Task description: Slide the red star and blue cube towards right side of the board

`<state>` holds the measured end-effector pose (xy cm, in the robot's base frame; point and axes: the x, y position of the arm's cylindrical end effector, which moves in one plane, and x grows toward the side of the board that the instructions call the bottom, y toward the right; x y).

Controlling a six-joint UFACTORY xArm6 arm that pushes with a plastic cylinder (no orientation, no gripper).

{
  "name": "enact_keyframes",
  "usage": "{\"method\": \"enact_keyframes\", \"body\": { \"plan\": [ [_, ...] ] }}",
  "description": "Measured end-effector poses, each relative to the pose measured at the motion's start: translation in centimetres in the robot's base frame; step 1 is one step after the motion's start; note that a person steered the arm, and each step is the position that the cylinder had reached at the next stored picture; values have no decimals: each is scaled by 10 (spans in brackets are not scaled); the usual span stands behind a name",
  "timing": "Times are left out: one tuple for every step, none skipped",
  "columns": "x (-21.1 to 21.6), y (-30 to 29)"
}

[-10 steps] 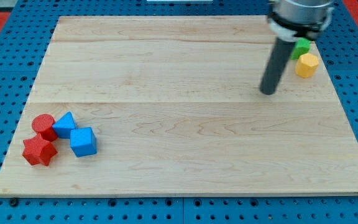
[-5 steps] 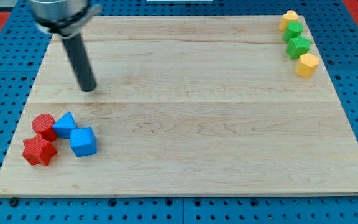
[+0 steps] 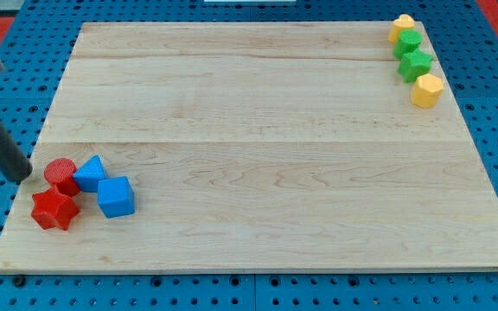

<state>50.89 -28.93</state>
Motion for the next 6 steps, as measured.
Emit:
{"method": "enact_keyframes", "body": {
  "plan": [
    [29,0],
    [57,0],
    [64,0],
    [53,0],
    [49,7],
    [49,29]
  ]
}}
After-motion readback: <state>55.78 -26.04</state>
